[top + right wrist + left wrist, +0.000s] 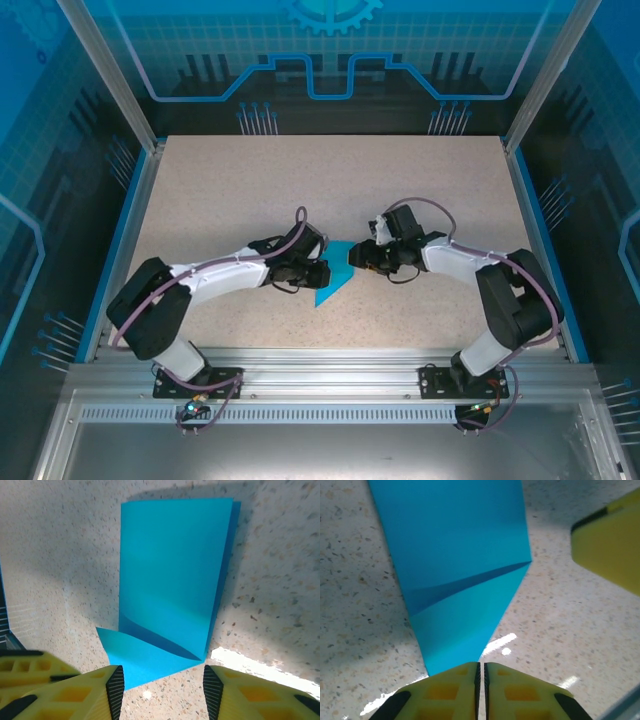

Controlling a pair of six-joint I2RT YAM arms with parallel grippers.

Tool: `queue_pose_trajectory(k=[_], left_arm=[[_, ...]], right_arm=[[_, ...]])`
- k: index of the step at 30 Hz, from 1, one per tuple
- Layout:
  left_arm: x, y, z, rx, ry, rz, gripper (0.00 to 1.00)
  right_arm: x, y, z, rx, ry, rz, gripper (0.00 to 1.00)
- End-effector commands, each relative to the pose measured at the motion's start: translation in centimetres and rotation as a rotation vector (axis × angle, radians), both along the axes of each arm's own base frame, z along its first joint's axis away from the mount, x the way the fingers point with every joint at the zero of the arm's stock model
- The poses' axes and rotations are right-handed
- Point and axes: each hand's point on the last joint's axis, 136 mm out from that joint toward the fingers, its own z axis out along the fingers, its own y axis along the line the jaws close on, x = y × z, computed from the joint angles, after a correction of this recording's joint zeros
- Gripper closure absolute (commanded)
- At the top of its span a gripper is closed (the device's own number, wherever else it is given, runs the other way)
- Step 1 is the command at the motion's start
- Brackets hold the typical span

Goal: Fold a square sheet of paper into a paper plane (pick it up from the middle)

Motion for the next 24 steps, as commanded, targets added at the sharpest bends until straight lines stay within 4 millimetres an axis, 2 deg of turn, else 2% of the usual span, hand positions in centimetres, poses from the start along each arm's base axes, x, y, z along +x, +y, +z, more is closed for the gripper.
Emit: queue_pose_trajectory(k=[1,10,24], left_arm=[[0.9,1.1,-1.0,0.068,0.000,0.013,0.87],[1.5,1.7,-3.0,0.088,0.027,0.026,0.89],[1.1,1.7,-4.5,0.097,0.063,0.020,0.90]], right_arm=[[-0.8,1.0,-0.8,0.008,0.043,0.027,0.51],[-1.1,2.1,-2.1,-0.004,0.077,0.046,0.50],[-1.0,3.5,-1.5,0.043,0.078,0.078,0.57]])
